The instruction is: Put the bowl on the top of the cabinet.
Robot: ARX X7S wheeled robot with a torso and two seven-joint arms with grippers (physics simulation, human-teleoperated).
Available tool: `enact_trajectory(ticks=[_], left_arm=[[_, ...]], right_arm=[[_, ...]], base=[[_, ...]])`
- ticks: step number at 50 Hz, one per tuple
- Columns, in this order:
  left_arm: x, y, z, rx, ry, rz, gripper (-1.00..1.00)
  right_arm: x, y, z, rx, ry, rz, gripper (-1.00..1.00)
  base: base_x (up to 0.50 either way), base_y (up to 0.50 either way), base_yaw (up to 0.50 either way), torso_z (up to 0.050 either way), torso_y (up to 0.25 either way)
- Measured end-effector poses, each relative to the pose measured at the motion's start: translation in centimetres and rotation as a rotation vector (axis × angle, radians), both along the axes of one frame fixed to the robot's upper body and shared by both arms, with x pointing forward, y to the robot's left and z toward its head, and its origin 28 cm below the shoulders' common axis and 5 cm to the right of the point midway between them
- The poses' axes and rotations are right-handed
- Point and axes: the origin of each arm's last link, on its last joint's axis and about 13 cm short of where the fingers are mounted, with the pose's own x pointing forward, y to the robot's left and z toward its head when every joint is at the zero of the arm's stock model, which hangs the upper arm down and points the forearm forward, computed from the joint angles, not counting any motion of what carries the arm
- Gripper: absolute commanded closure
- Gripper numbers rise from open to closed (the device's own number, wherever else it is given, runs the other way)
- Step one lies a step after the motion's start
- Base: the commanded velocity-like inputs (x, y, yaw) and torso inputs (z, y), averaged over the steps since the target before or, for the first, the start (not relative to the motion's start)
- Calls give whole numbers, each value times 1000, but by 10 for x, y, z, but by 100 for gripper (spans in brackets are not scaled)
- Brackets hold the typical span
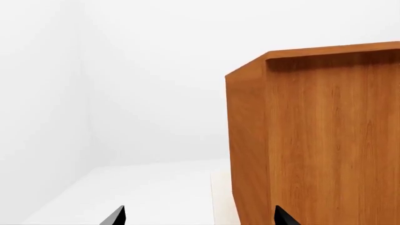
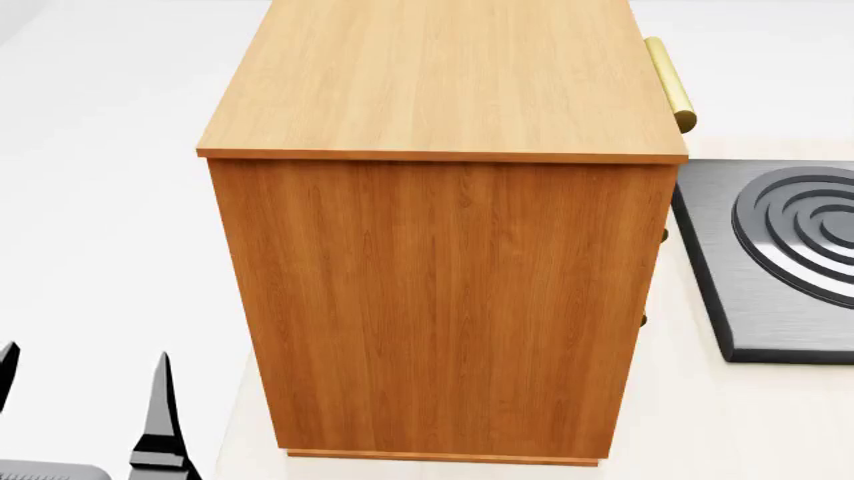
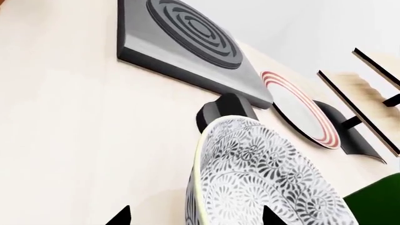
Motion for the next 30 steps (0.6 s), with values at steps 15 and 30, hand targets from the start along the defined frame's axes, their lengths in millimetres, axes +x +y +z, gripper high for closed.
enact_trajectory(ticks=[15, 30], left_arm=[[-1, 0, 0, 0, -1, 0, -100], [-2, 0, 0, -2, -2, 1, -100]], right_arm=[[3, -1, -2, -7, -8, -9, 100], [1, 5, 5, 15, -33, 20, 100]], base=[[0, 0, 0, 0, 0], [0, 0, 0, 0, 0]])
